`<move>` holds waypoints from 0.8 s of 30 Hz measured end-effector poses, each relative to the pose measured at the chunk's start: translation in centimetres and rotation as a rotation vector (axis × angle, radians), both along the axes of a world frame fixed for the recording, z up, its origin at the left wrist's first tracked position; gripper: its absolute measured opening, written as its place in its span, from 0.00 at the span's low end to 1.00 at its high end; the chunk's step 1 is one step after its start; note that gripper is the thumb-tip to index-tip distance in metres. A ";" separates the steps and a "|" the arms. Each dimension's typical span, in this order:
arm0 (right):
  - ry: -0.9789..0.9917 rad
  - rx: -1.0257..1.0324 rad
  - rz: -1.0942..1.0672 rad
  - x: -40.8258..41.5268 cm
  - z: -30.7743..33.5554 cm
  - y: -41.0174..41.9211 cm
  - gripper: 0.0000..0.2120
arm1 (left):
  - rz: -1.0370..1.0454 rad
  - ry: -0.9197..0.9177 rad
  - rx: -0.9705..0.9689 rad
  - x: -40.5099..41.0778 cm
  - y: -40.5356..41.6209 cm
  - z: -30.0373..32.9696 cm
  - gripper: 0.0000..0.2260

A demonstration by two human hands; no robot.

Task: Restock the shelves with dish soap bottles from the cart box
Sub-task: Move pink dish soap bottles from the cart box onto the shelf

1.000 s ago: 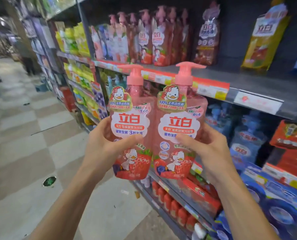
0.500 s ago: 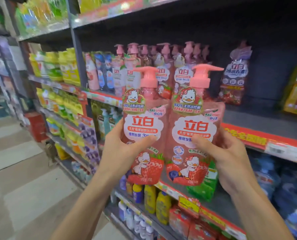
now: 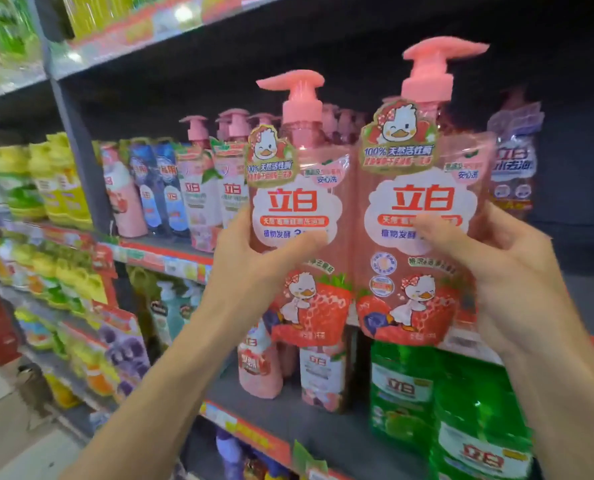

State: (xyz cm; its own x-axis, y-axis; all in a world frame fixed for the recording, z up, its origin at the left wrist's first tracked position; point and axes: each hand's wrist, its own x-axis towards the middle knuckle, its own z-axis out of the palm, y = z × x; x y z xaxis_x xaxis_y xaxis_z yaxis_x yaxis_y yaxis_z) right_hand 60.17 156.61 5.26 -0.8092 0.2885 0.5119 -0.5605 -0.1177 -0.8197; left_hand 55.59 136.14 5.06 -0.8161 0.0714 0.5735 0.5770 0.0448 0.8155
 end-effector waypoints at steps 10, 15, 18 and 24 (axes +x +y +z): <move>0.064 -0.031 -0.088 -8.7 0.6 -0.3 0.20 | -0.109 0.065 0.019 -10.5 0.2 1.7 0.18; 0.053 -0.037 -0.196 -9.6 0.3 0.1 0.22 | -0.201 0.103 0.007 -13.6 1.4 1.9 0.25; 0.044 -0.028 -0.253 -9.4 -0.1 0.2 0.23 | -0.267 0.109 0.003 -14.9 1.8 1.6 0.24; 0.028 -0.057 -0.278 -9.2 -0.6 -0.5 0.24 | -0.355 0.125 -0.025 -16.7 1.7 1.2 0.26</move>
